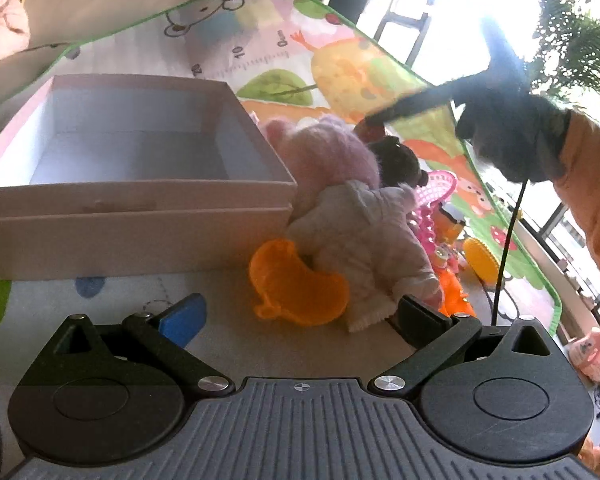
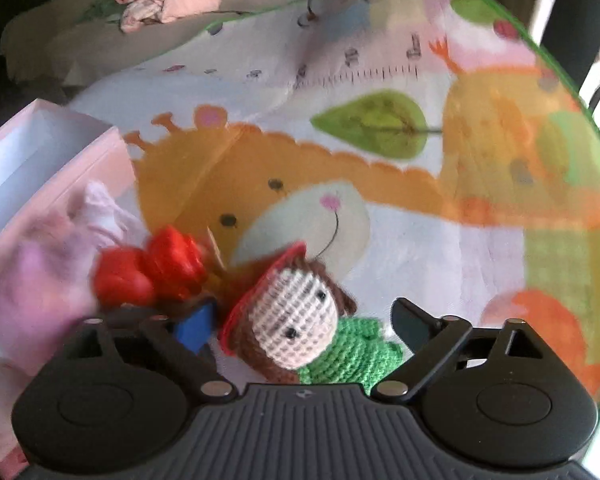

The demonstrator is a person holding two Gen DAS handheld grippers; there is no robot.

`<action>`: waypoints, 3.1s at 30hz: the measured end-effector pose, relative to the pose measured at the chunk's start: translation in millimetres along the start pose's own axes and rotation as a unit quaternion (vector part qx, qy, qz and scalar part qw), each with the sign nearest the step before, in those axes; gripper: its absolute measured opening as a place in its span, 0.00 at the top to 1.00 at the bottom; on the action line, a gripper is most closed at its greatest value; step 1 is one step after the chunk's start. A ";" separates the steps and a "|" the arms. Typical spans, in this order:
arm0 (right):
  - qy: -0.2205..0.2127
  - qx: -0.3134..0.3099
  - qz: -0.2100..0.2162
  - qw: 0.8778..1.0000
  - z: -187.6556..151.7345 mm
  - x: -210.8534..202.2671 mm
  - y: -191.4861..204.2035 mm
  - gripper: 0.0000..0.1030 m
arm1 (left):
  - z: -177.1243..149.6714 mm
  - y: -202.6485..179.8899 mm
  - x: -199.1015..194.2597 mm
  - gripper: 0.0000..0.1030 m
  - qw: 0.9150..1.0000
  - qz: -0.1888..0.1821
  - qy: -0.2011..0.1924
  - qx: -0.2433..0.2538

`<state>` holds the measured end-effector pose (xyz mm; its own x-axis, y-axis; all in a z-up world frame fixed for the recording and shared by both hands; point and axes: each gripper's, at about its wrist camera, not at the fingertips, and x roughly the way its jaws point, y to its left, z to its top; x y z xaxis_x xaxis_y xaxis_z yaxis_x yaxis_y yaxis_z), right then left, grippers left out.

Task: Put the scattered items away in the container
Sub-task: 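Close the right gripper on the green crochet doll with red hat, then lift the crochet doll with the right gripper and carry it toward the pink box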

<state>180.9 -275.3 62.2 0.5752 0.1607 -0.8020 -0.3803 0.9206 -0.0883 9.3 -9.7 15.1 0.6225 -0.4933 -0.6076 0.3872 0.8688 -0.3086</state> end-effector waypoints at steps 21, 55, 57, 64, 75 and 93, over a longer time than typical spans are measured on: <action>-0.129 0.156 0.164 0.965 -39.9 -185.3 62.1 0.37 | -20.6 -17.7 -48.4 0.00 0.992 0.101 -0.002 0.077; -0.033 -0.123 0.215 0.968 -139.7 -124.9 234.0 0.31 | -13.8 -19.3 -49.9 0.00 0.959 0.245 0.007 0.138; -0.044 -0.112 0.236 0.964 -137.3 -135.6 228.5 0.25 | -5.8 -12.7 -52.6 0.00 0.956 0.261 -0.003 0.133; -0.079 0.092 0.195 0.973 -139.1 -149.0 125.4 0.06 | -1.0 -6.3 -80.7 0.00 0.979 0.196 -0.008 0.051; -0.108 0.238 -0.014 0.965 -173.1 -129.3 50.4 0.05 | -3.9 -51.5 -10.1 0.00 0.984 0.160 0.058 0.059; -0.105 -0.017 0.150 0.983 -98.0 -117.9 207.2 0.22 | -20.1 -16.7 -60.1 0.00 0.980 0.169 0.027 0.103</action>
<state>-36.7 -138.4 80.6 0.5687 0.4968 -0.6556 -0.5783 0.8082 0.1108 -48.2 6.2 42.2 0.7038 -0.1711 -0.6894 0.2978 0.9522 0.0677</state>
